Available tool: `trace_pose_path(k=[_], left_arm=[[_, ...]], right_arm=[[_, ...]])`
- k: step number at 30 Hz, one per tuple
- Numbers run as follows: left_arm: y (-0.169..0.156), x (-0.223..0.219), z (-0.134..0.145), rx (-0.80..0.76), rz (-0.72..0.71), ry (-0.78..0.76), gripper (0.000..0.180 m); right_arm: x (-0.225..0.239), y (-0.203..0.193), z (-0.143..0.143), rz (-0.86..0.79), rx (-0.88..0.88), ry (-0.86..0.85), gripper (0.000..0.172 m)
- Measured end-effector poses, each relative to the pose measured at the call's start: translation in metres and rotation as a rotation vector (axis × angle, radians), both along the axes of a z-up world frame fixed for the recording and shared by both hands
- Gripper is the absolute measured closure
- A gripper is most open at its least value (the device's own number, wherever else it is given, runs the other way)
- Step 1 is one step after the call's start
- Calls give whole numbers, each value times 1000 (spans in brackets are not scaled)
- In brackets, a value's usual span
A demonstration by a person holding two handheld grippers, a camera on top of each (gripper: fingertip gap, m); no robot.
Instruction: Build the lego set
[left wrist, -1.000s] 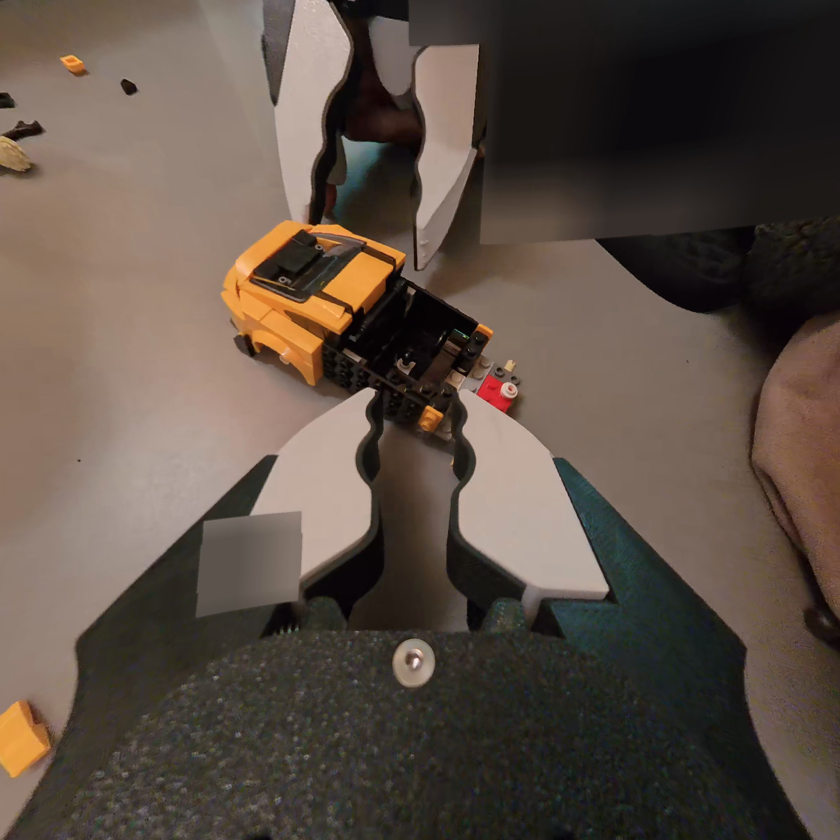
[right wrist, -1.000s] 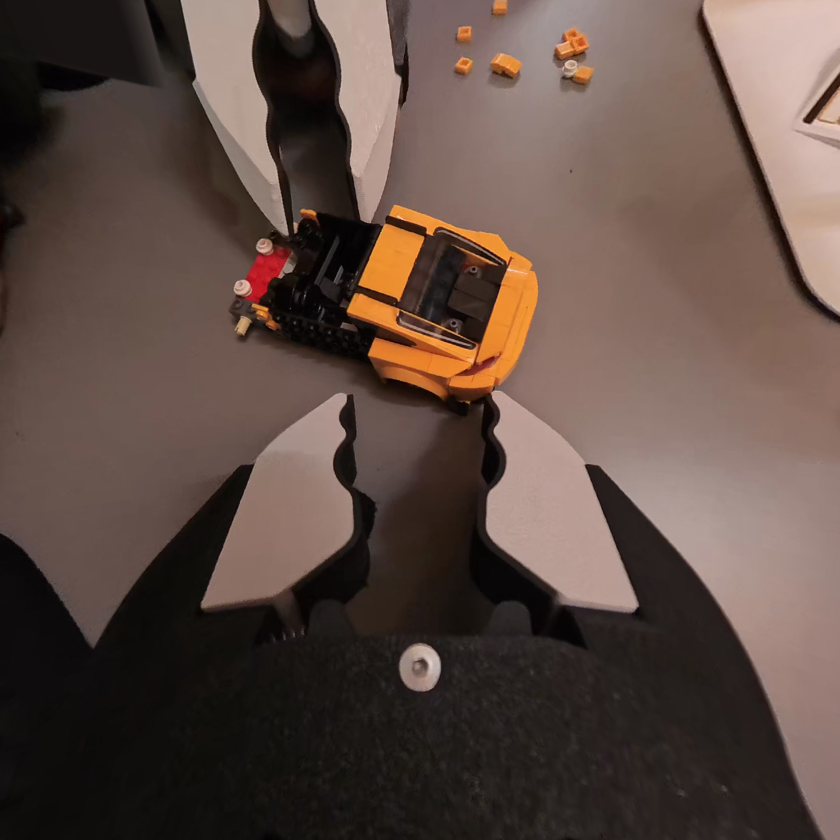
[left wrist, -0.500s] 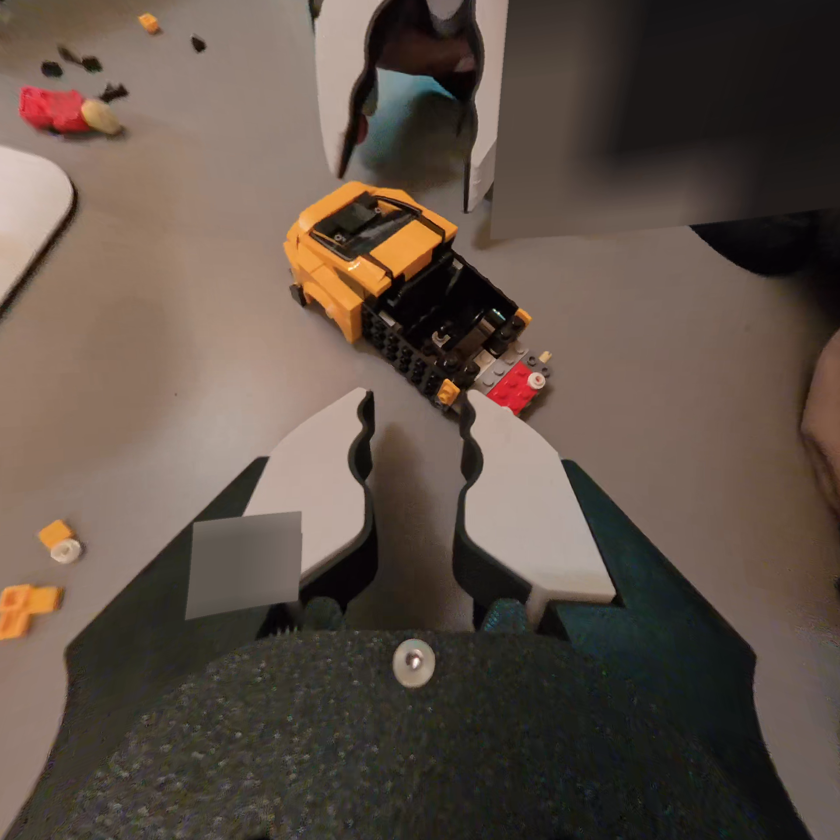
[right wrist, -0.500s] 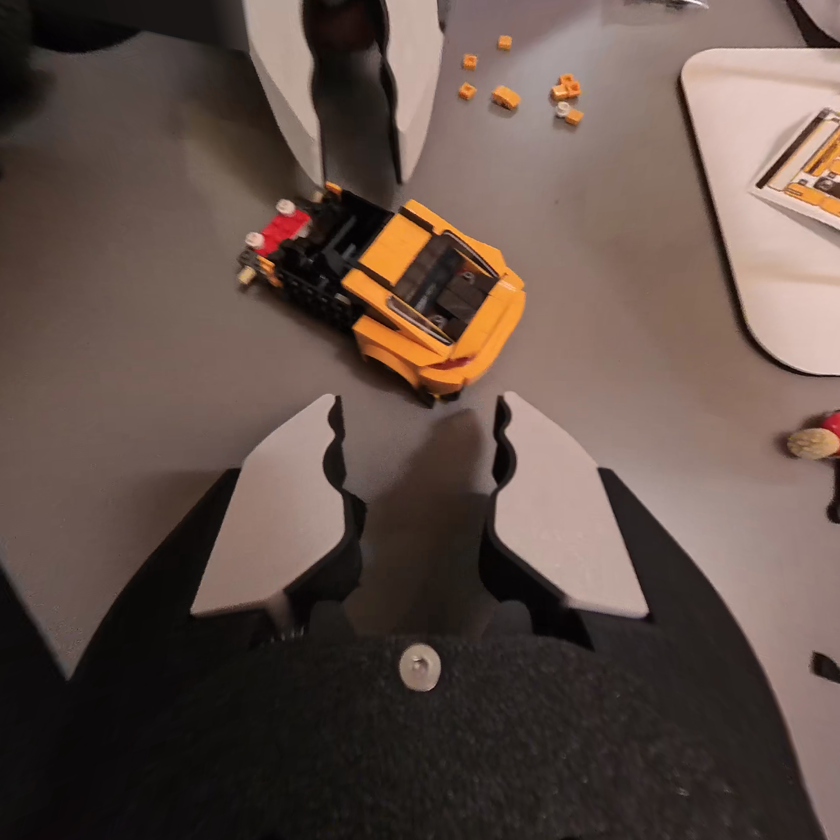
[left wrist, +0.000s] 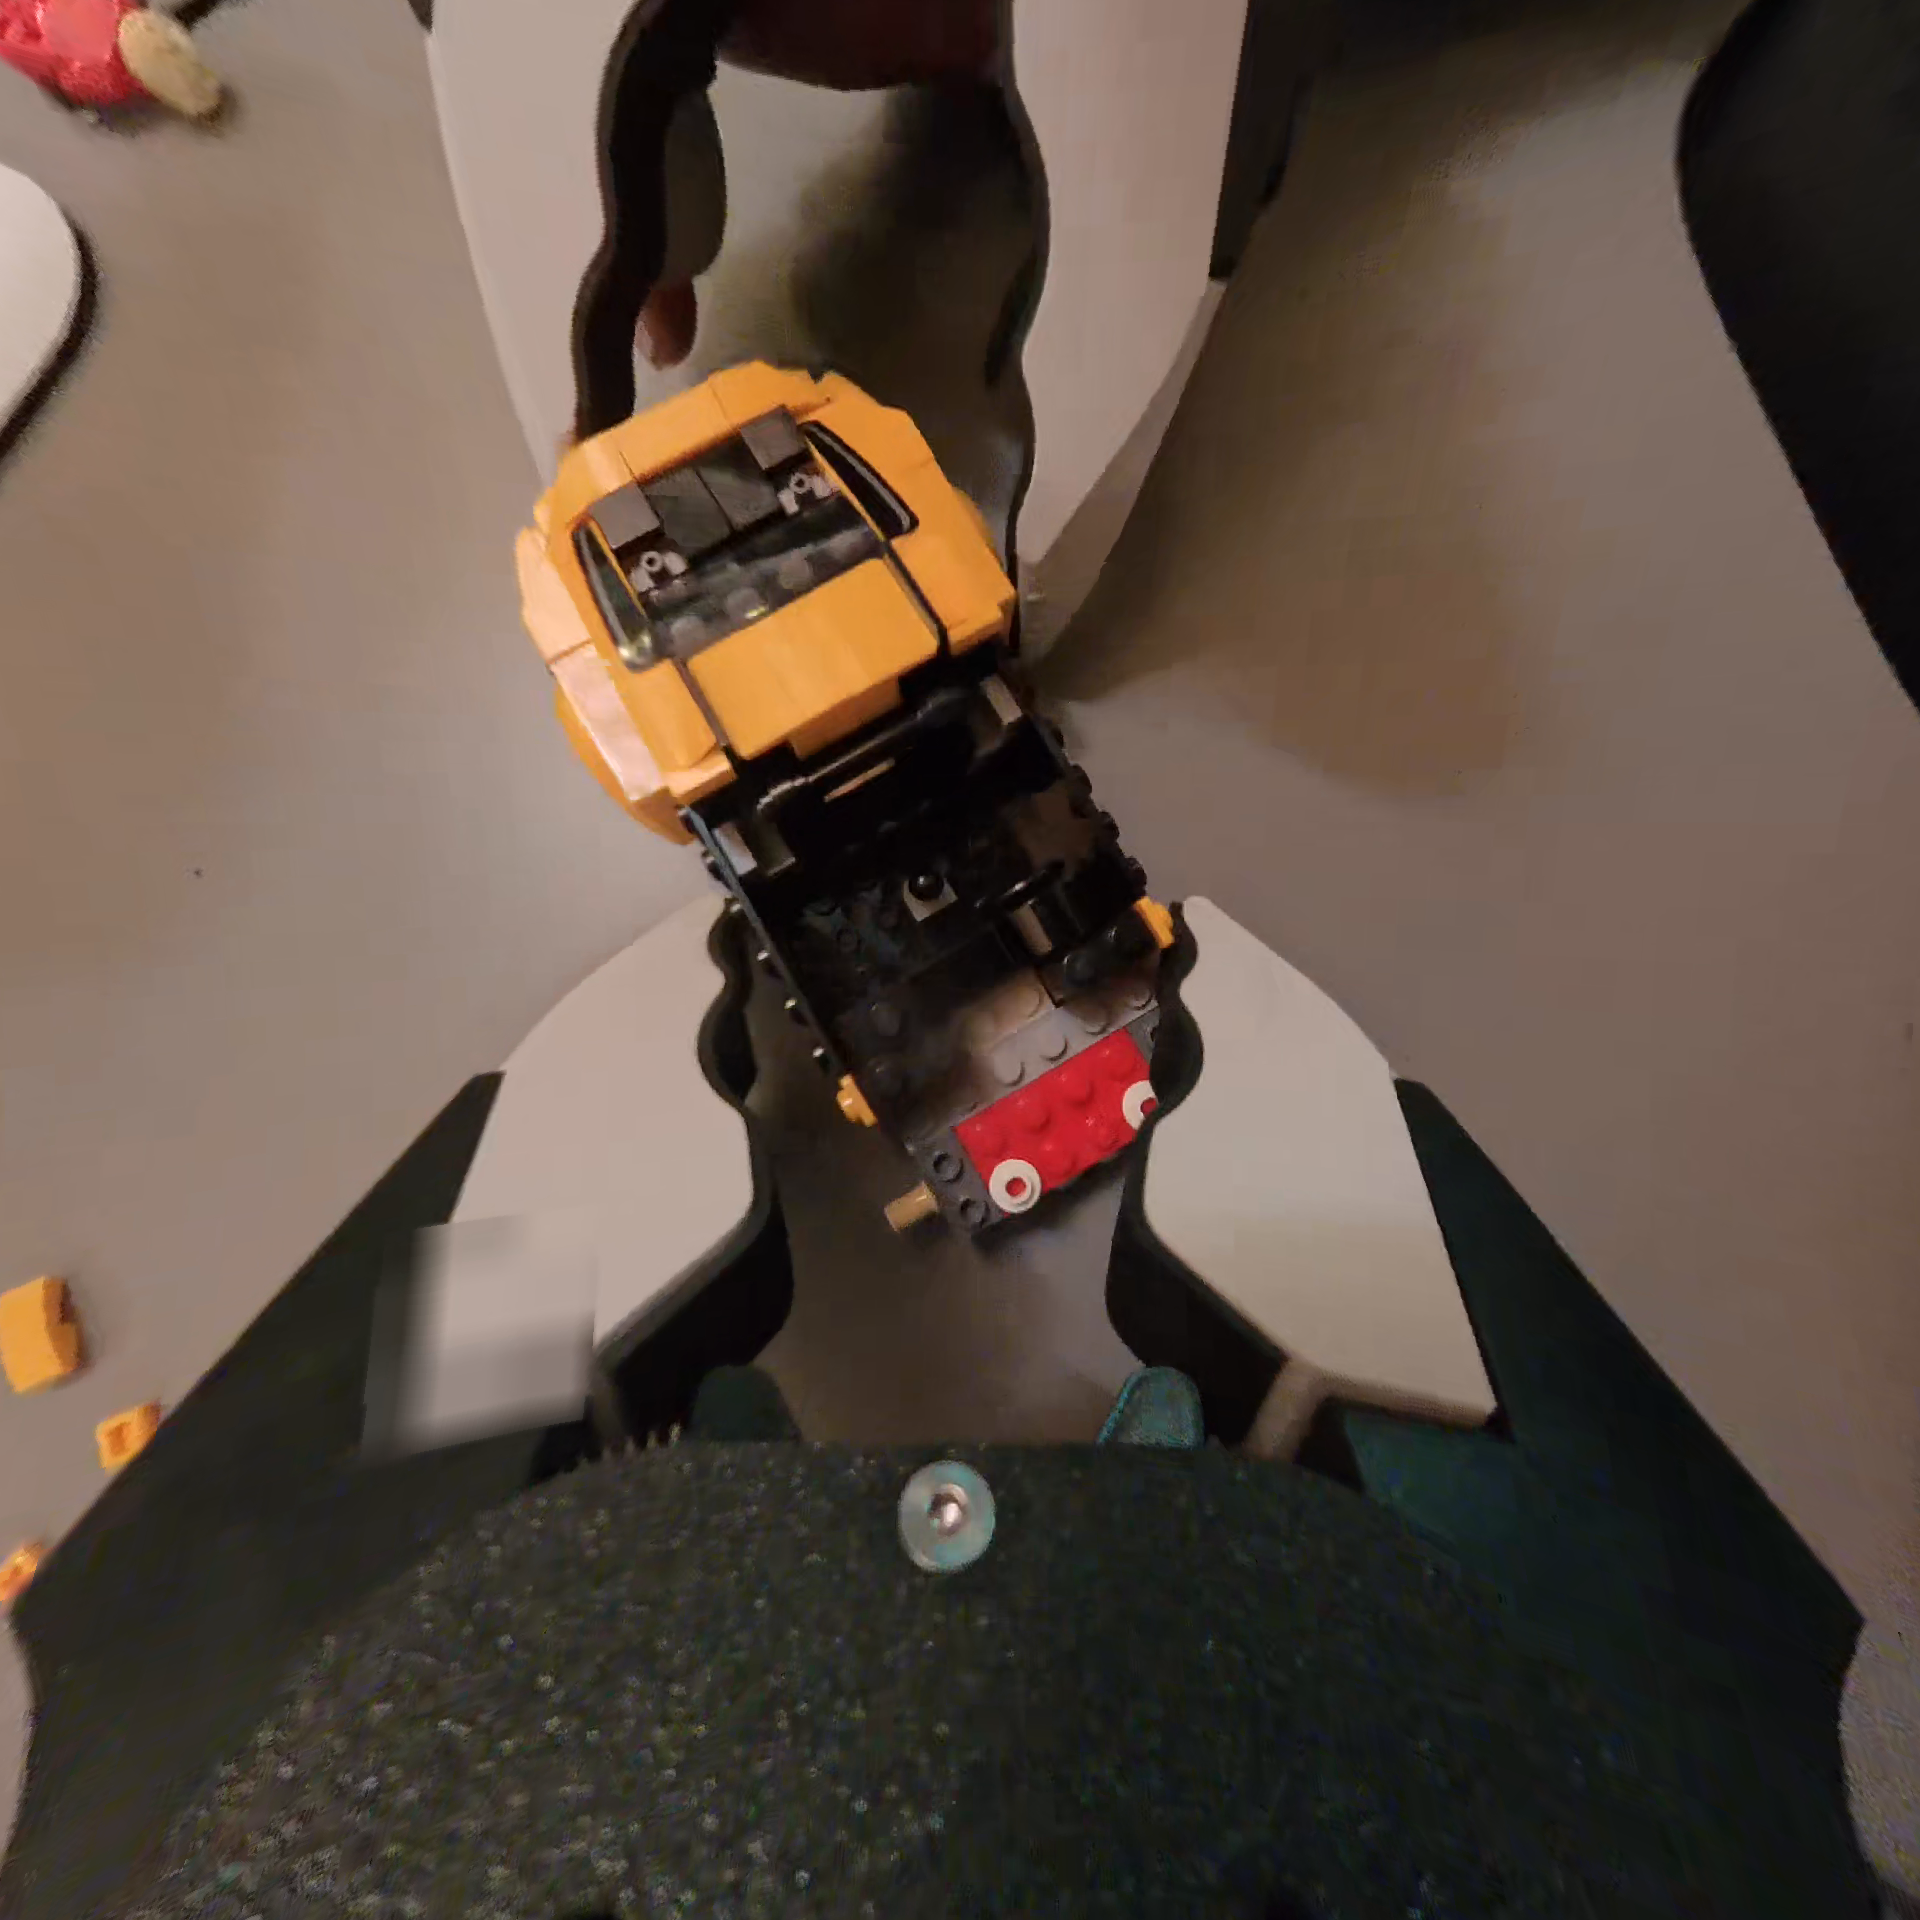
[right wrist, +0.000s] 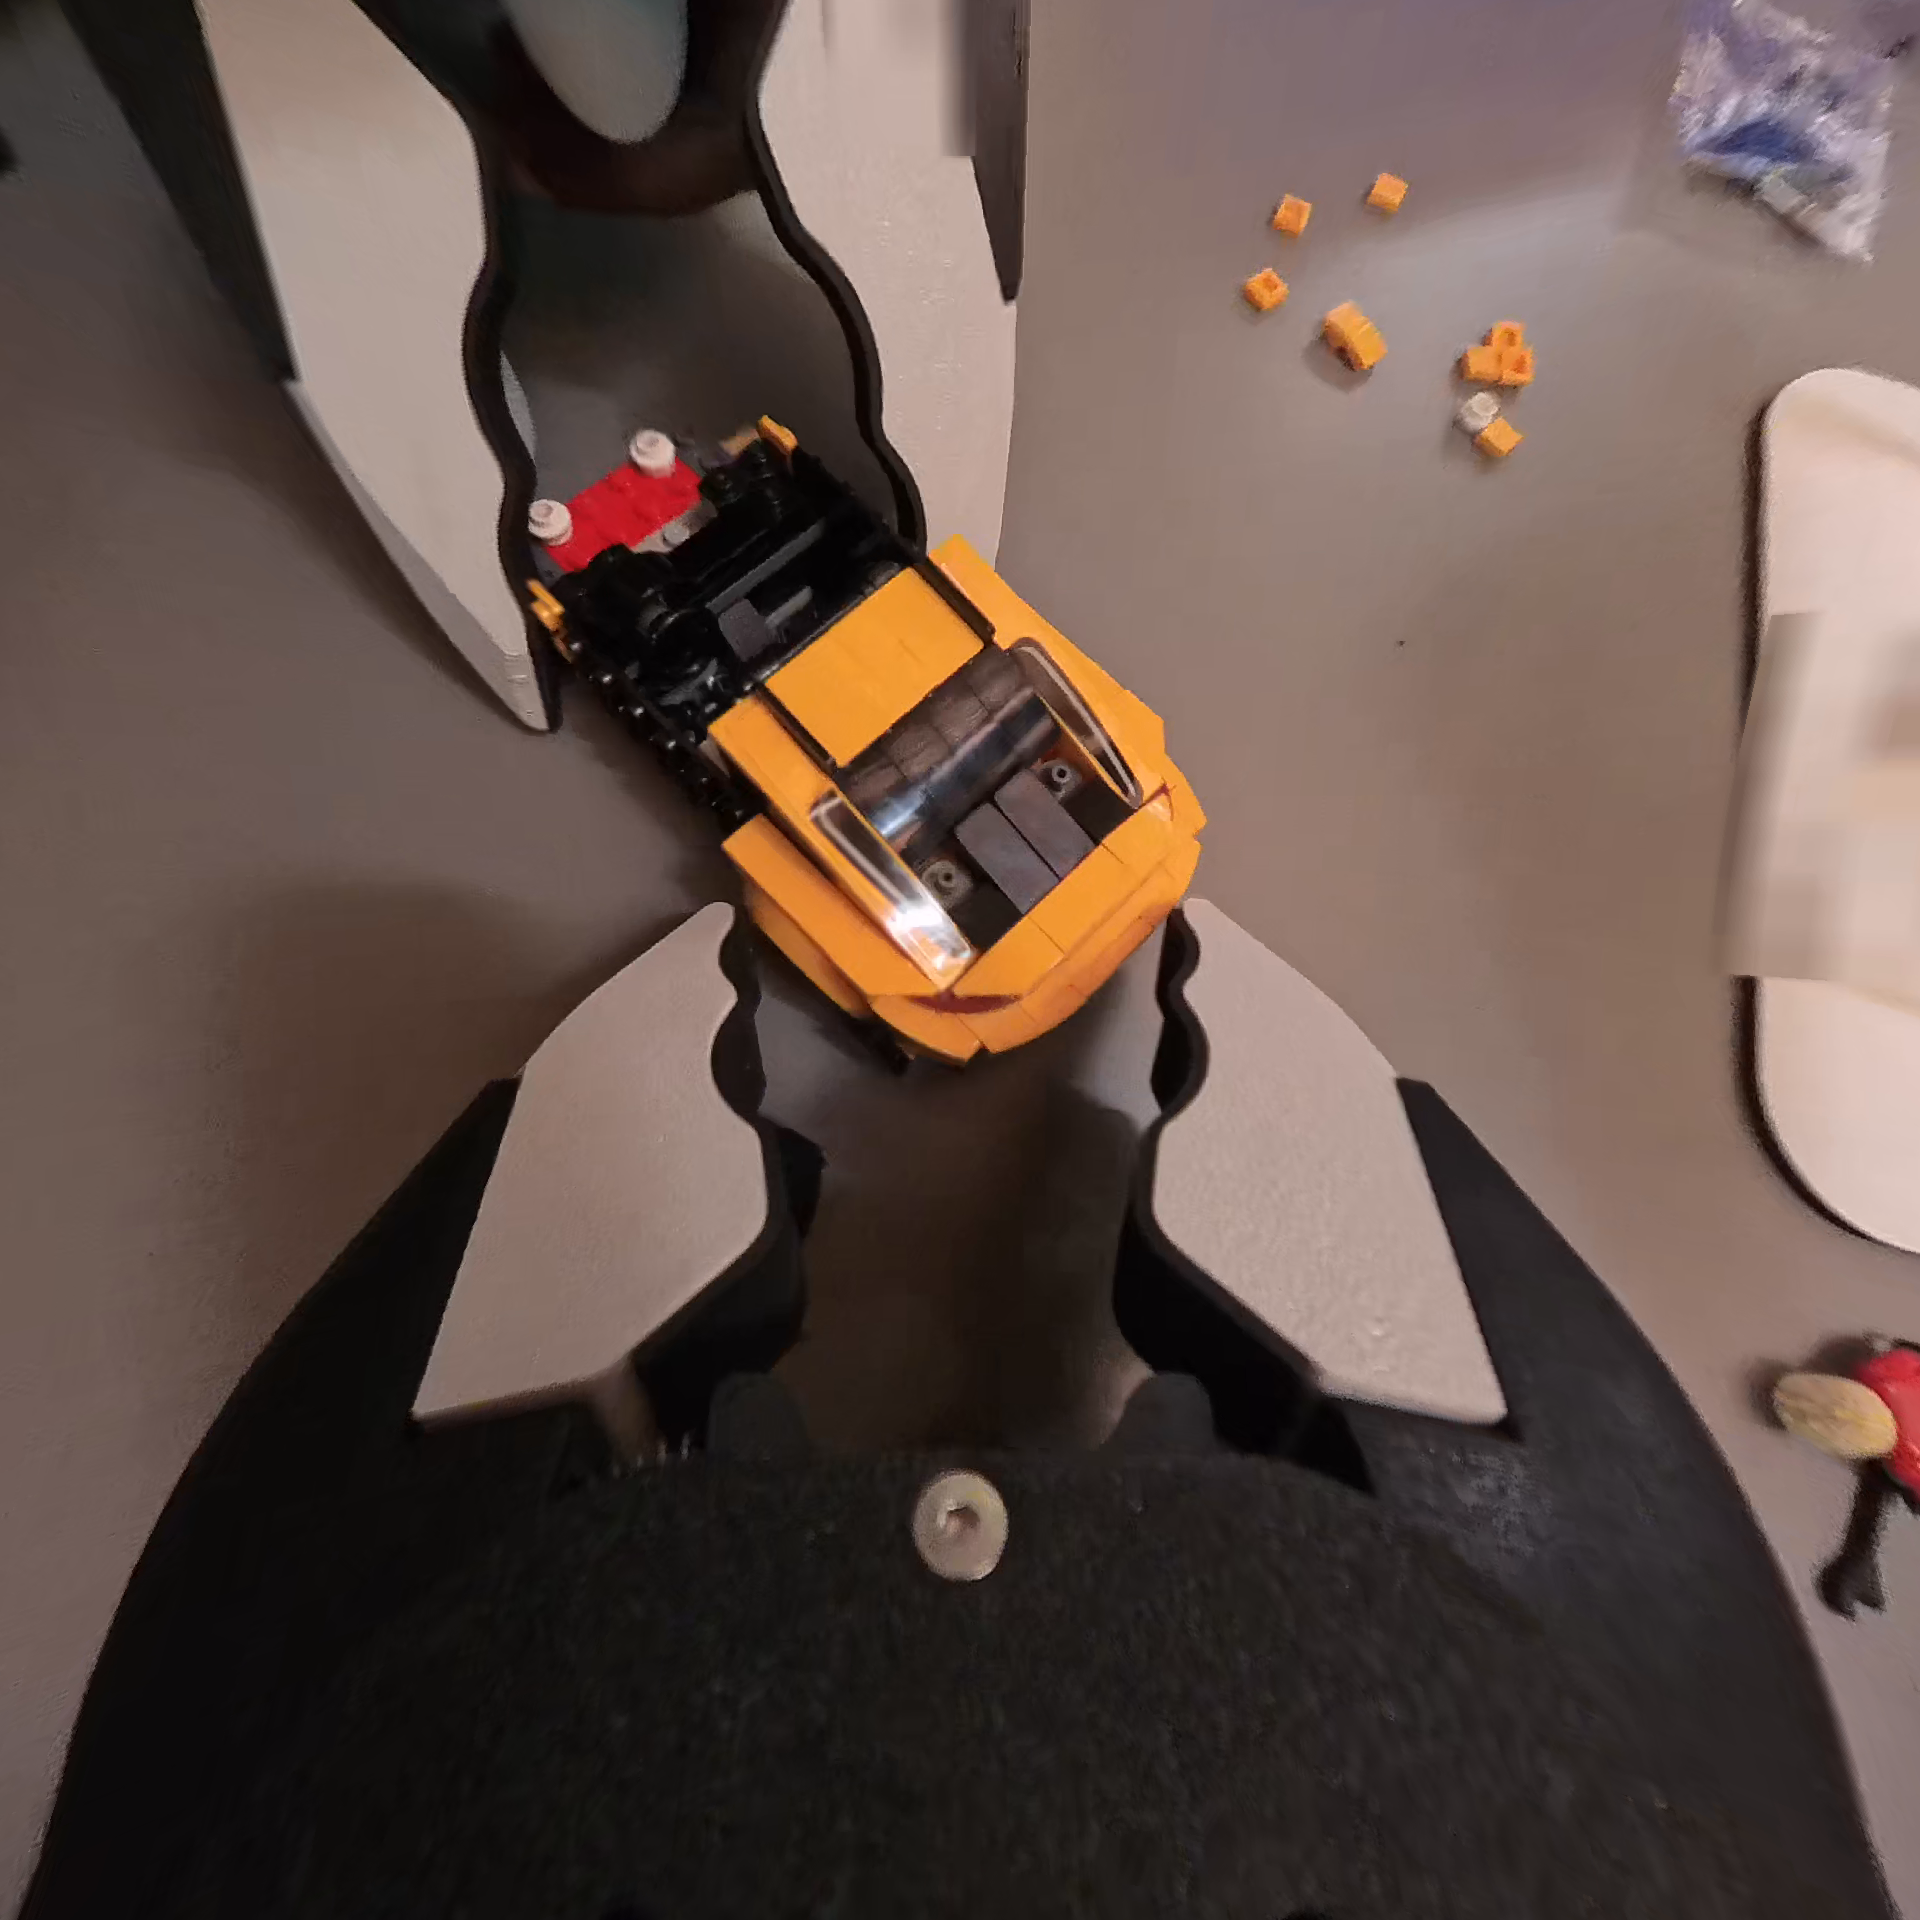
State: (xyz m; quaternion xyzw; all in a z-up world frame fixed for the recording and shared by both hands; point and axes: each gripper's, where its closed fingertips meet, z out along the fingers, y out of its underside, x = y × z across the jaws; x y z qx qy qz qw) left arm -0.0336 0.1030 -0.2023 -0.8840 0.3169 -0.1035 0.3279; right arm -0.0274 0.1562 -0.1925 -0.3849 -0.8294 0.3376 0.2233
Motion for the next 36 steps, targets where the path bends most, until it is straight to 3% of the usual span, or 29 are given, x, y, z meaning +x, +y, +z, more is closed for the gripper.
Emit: trace_pose_path(k=[8, 14, 22, 36], left_arm=[[-5, 13, 24, 435, -162, 73, 106], [-7, 17, 31, 552, -205, 150, 106], [-8, 15, 30, 551, -205, 184, 107], [-7, 12, 19, 422, -147, 63, 109]], right_arm=[[23, -22, 57, -46, 101, 416, 108], [32, -34, 73, -57, 177, 522, 110], [34, -30, 65, -80, 146, 500, 111], [42, -11, 52, -150, -158, 348, 119]])
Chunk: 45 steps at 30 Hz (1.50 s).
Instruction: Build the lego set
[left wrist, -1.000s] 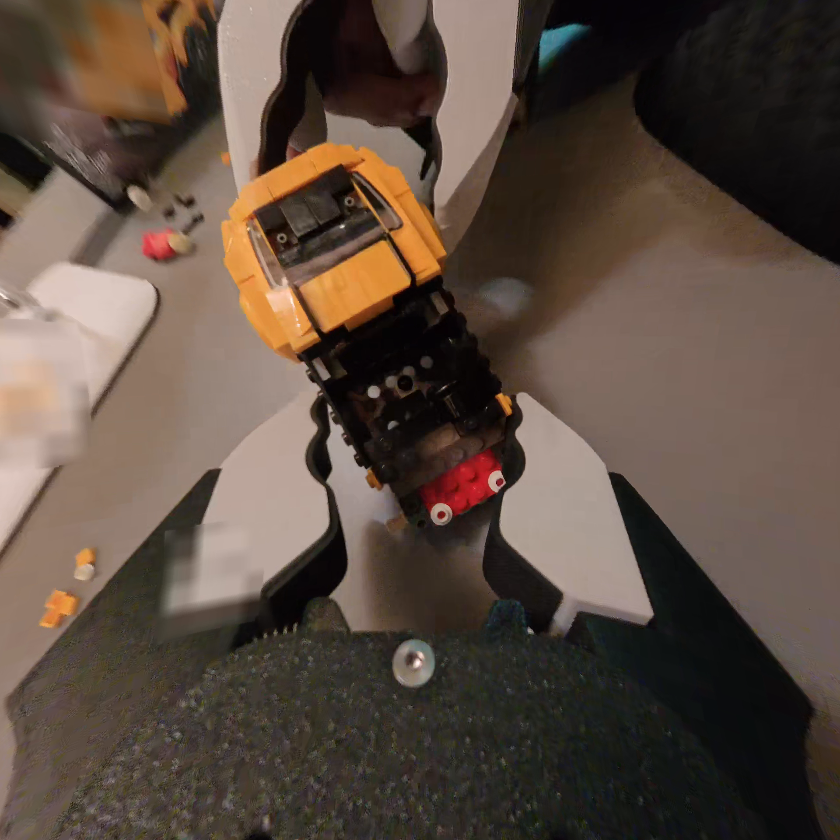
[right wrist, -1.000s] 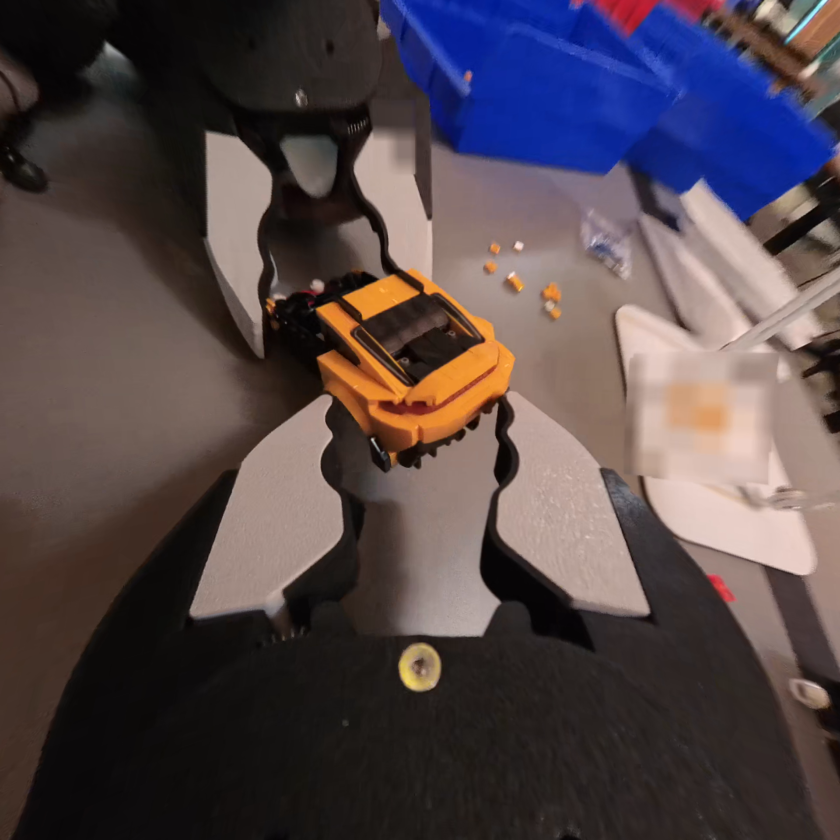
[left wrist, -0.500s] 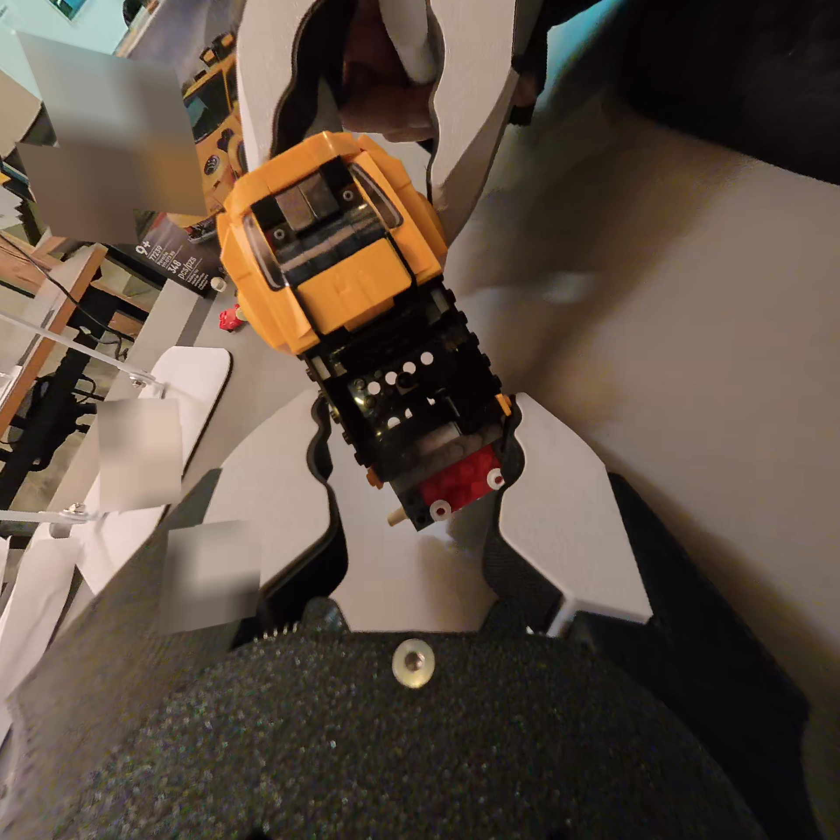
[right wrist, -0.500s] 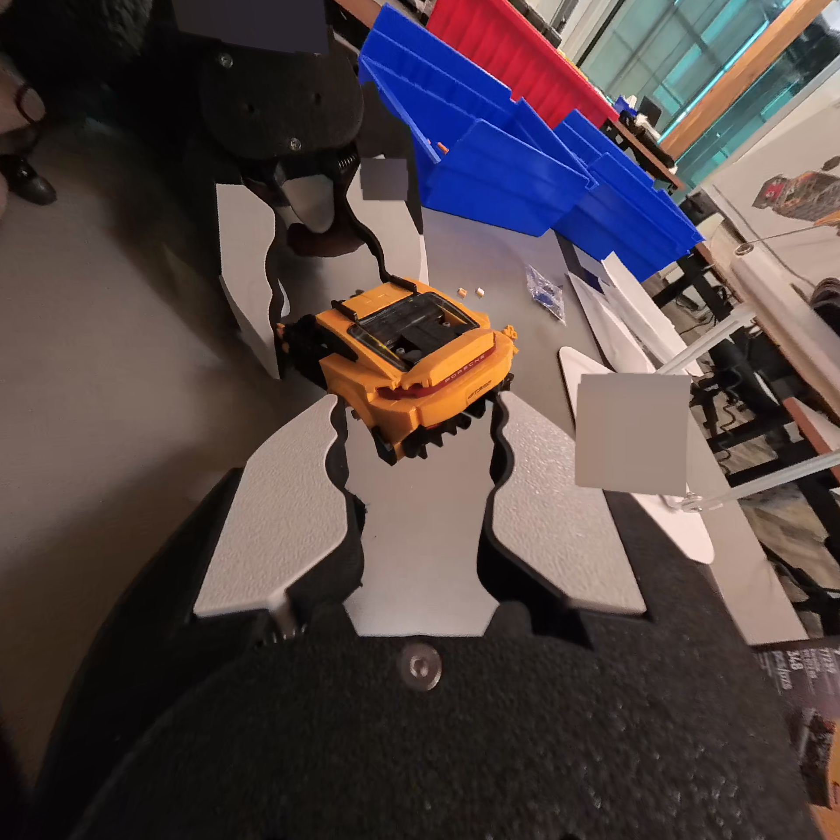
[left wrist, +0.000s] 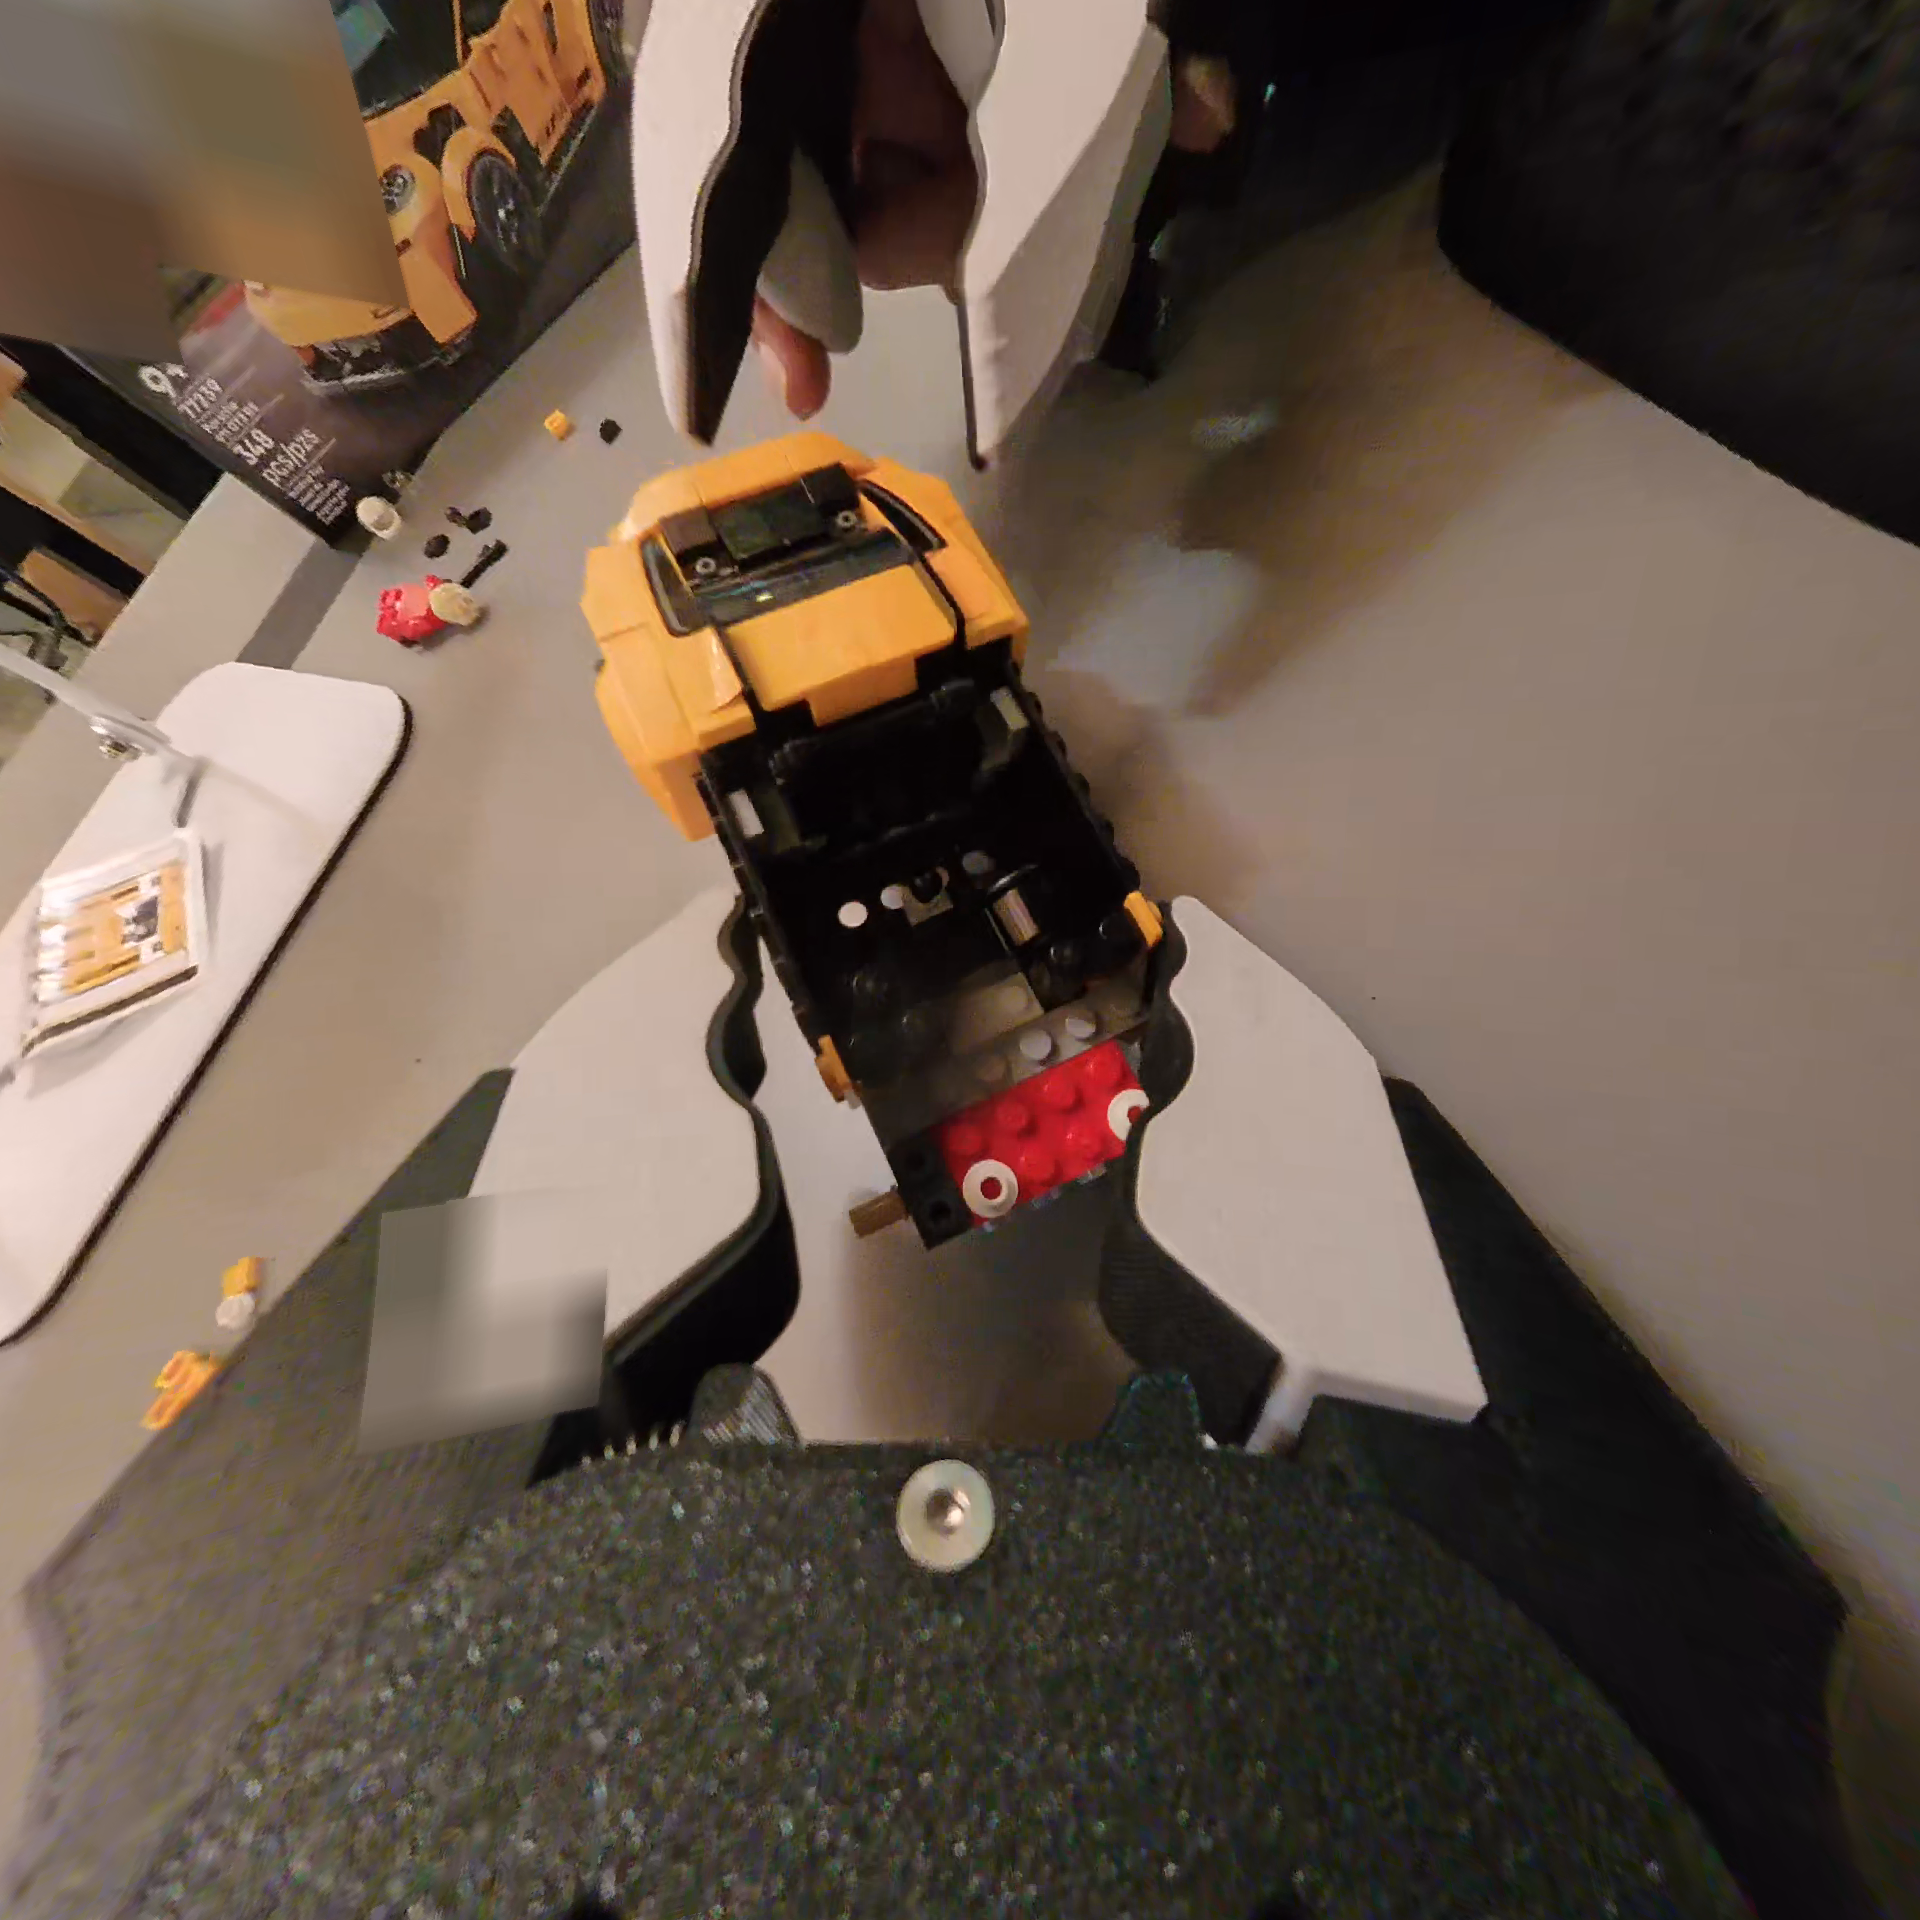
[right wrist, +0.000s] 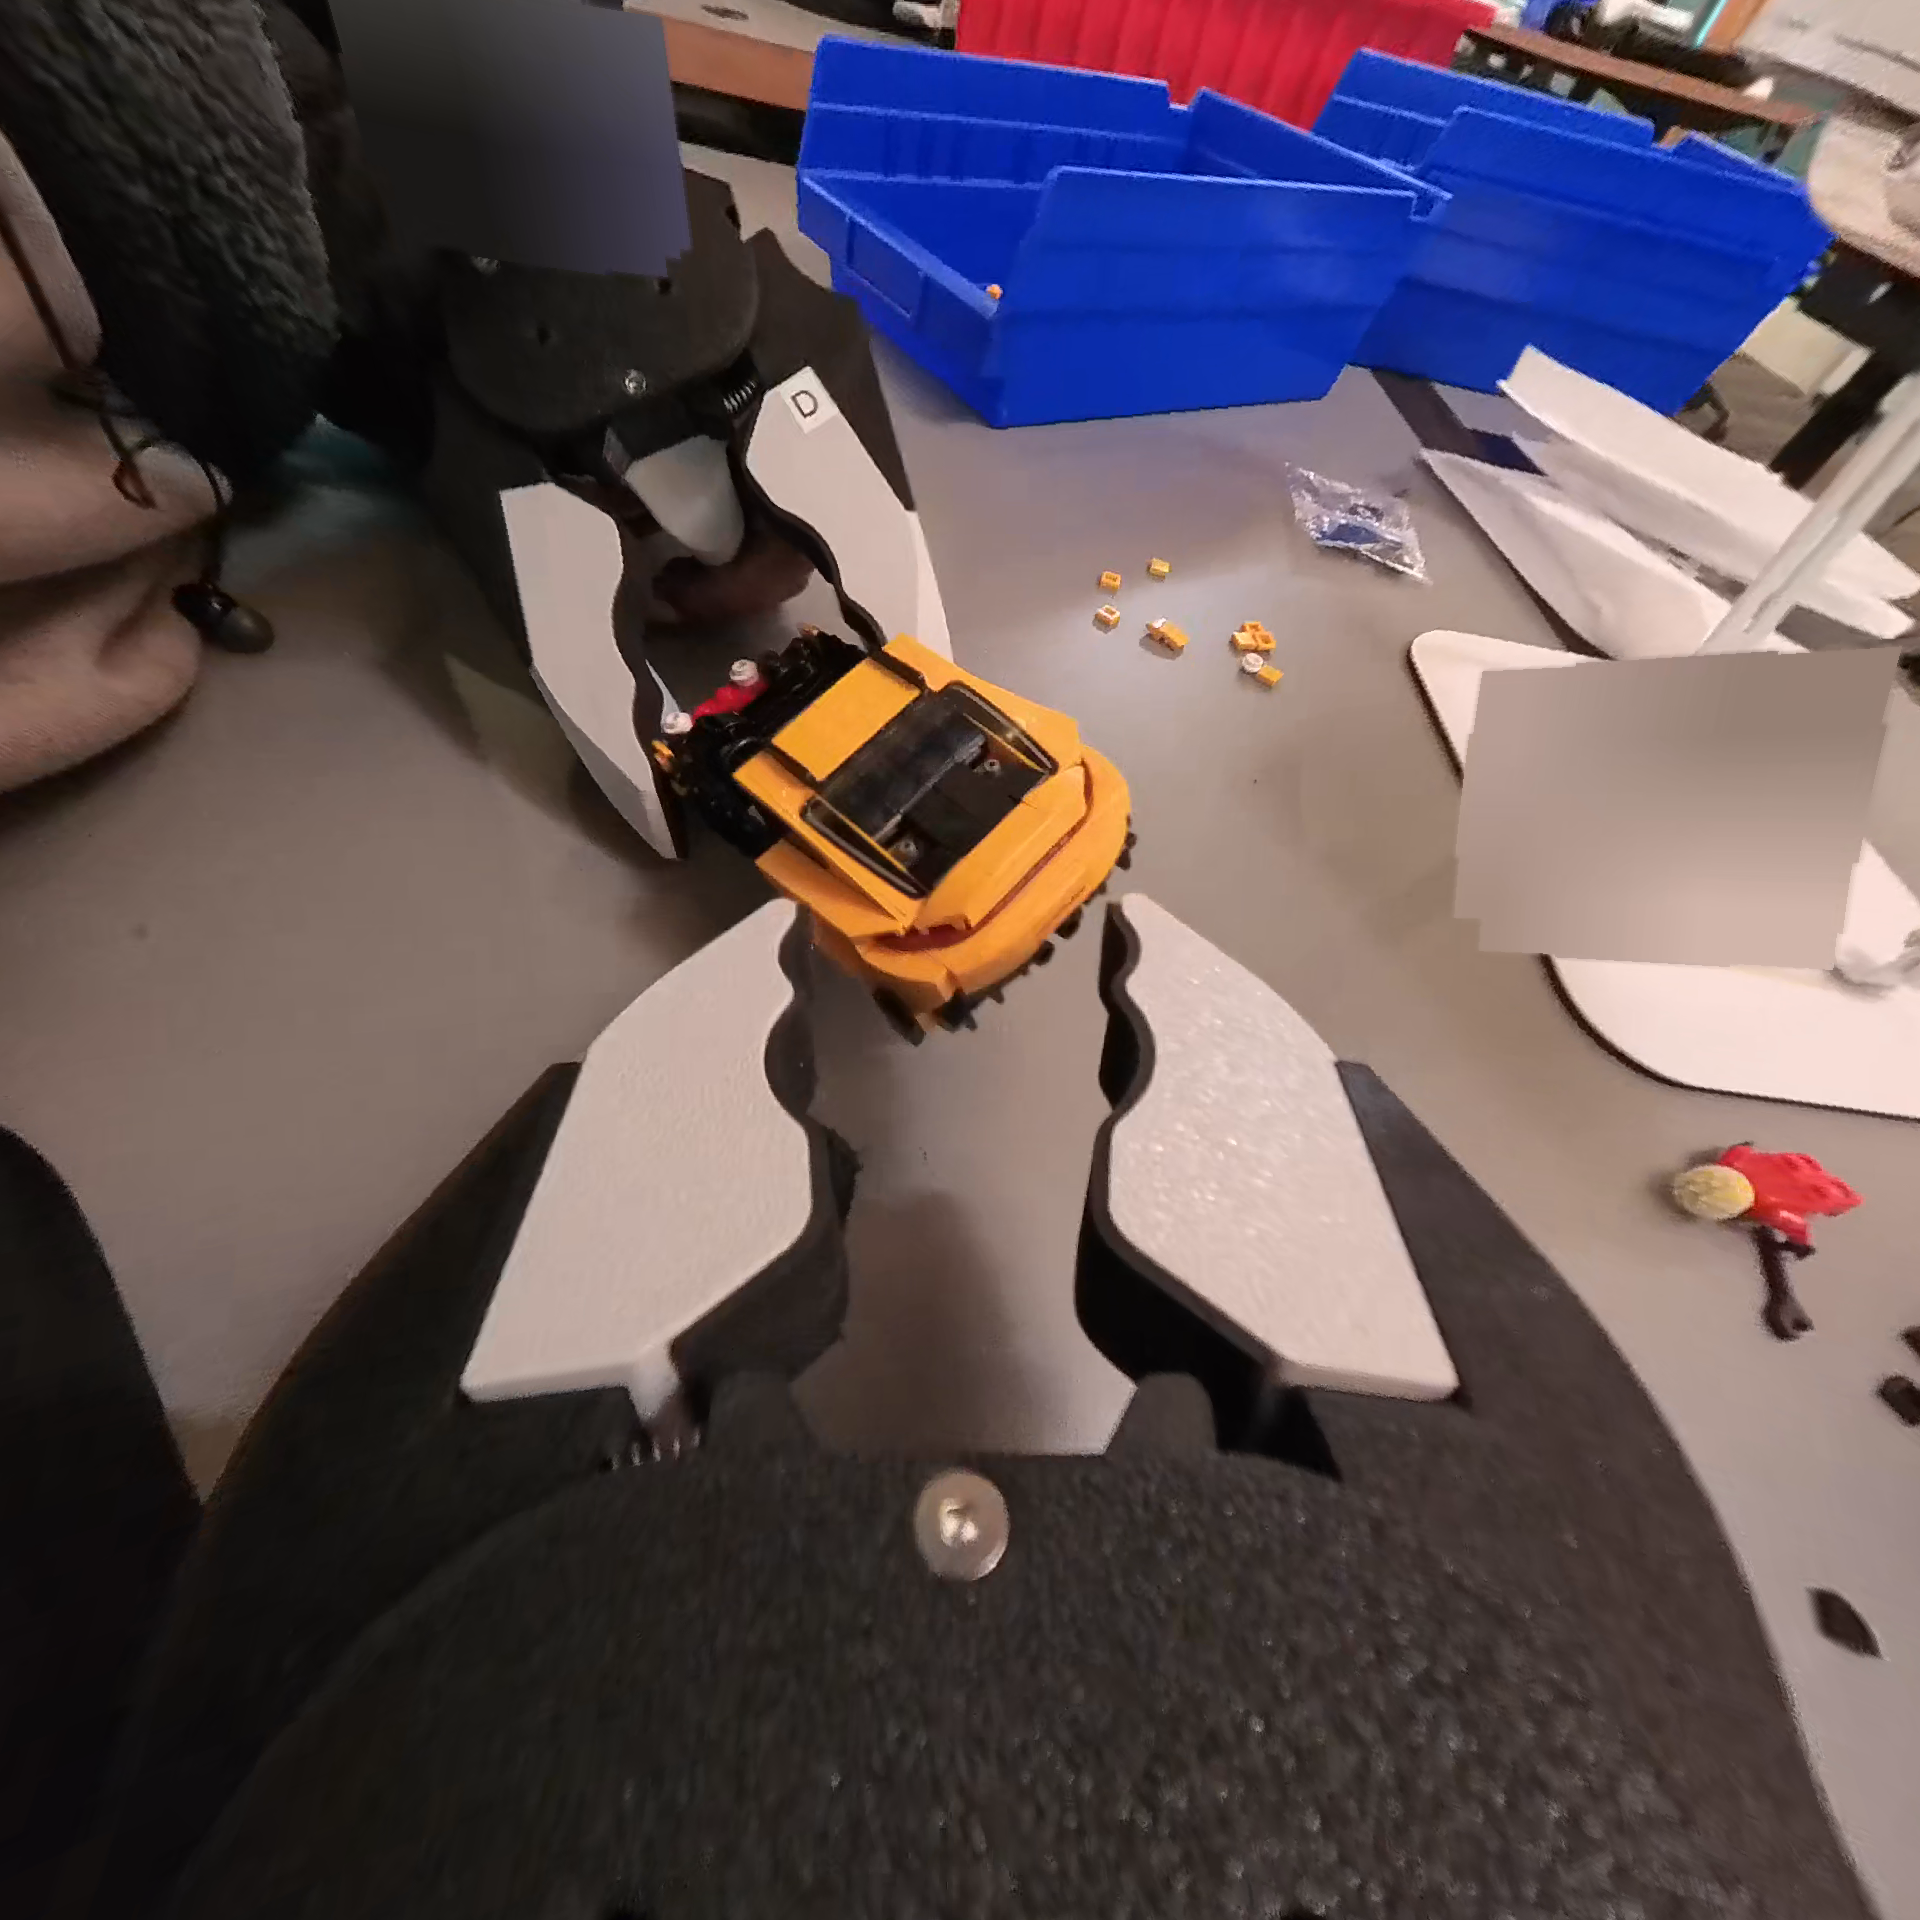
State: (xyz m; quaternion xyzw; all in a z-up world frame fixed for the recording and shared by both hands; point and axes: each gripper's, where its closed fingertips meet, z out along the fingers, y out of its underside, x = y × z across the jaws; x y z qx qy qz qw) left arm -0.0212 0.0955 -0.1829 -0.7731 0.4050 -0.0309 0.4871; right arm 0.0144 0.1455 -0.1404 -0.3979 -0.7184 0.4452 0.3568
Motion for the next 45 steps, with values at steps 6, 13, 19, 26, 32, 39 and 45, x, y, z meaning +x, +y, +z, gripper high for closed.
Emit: trace_pose_path(k=[6, 13, 19, 26, 32, 39, 45], left_arm=[[-10, 5, -17, -301, -100, -101, 109], [-2, -1, -21, -454, -307, -26, 109], [3, -9, -9, -431, -338, -30, 108], [-15, -37, -4, -367, -177, -66, 107], [-24, -35, 3, -275, -69, -157, 100], [-12, -28, -15, -278, -51, -66, 110], [-7, -47, -13, -206, -26, -27, 124]], right_arm=[[5, 5, -12, 17, -55, -80, 119], [9, 4, -24, 24, -55, -181, 119], [9, 0, -20, -50, -36, -223, 119], [11, -14, -17, -284, 85, -296, 119], [11, -22, -13, -527, 149, -265, 113], [-3, -5, -44, -456, 107, -404, 80], [-22, 0, -54, -462, 88, -422, 93]])
